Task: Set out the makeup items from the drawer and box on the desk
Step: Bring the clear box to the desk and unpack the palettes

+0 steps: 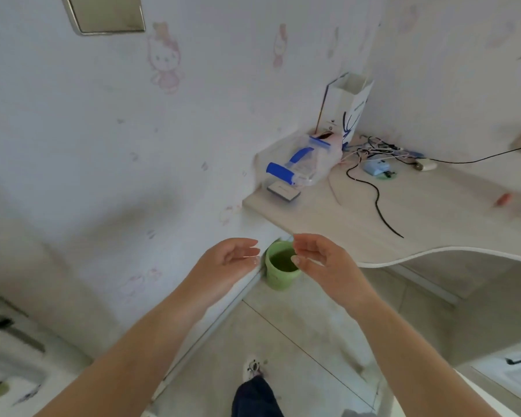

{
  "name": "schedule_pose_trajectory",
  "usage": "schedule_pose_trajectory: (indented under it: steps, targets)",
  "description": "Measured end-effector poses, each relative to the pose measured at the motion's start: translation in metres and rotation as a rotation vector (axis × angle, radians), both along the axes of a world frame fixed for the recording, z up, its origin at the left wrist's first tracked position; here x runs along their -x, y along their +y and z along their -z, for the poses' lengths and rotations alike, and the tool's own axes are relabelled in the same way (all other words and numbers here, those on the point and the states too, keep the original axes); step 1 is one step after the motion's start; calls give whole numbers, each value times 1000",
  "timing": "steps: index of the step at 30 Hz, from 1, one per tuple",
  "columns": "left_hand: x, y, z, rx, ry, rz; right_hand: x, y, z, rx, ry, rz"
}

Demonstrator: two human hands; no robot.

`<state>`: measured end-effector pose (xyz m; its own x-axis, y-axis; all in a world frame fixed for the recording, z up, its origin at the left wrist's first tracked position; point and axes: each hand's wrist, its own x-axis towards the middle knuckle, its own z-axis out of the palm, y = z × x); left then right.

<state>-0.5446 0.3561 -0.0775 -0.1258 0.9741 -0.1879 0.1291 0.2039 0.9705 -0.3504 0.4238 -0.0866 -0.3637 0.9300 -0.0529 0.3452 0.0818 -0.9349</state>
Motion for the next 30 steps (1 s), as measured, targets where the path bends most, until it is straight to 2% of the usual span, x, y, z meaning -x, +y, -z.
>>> schedule_pose_trajectory:
  steps: [6,10,14,23,30]
  targets:
    - [12,122,5,38,25,41,8,113,13,-17,-34,69]
    - [14,210,8,105,-66,9,11,196,12,-2,-24,131]
    - [15,262,14,189,-199,-40,16,250,12,-2,-36,159]
    - [22,331,21,179,-187,31,19,304,11,-23,-72,240]
    - [28,359,37,122,-100,-189,10,362,7,-62,-116,187]
